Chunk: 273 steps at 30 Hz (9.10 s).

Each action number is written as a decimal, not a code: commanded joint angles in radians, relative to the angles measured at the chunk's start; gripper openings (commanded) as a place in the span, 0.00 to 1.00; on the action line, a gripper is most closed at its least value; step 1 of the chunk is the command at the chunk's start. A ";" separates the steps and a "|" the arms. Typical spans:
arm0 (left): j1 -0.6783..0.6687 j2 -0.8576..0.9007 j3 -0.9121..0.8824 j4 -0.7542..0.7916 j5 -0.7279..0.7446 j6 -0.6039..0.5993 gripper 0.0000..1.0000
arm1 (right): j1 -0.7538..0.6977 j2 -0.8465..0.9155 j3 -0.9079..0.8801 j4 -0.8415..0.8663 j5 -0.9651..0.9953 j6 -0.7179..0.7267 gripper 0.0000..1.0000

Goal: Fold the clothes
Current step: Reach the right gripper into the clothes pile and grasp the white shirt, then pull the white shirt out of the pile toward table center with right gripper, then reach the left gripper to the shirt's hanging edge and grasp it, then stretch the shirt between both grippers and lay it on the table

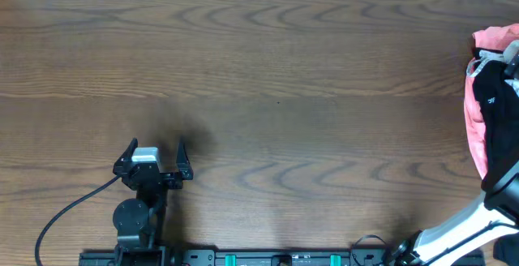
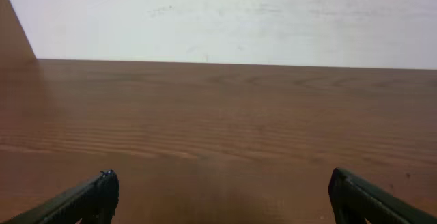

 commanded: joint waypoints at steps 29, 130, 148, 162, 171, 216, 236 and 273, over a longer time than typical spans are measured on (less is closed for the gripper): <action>0.005 -0.001 -0.028 -0.016 -0.004 0.014 0.98 | -0.011 0.135 0.011 0.196 -0.098 -0.014 0.80; 0.005 0.000 -0.028 -0.016 -0.004 0.014 0.98 | 1.279 0.034 0.006 0.330 -0.332 0.108 0.01; 0.005 0.000 -0.028 -0.015 -0.003 0.014 0.98 | 1.281 0.011 0.026 0.336 -0.336 0.198 0.01; 0.000 0.136 0.146 -0.083 0.488 -0.328 0.98 | 1.281 0.009 0.026 0.341 -0.336 0.199 0.01; -0.090 0.572 0.465 -0.317 0.407 -0.251 0.98 | 1.281 0.009 0.026 0.363 -0.335 0.220 0.01; -0.286 1.638 0.494 0.628 0.059 -0.166 0.62 | 1.279 0.009 0.039 0.422 -0.367 0.235 0.01; -0.286 1.754 0.495 0.807 0.056 -0.140 0.30 | 1.280 0.009 0.039 0.441 -0.368 0.235 0.01; -0.237 0.994 0.495 -0.092 0.029 -0.265 0.05 | 1.133 -0.031 0.066 0.249 -0.496 0.256 0.59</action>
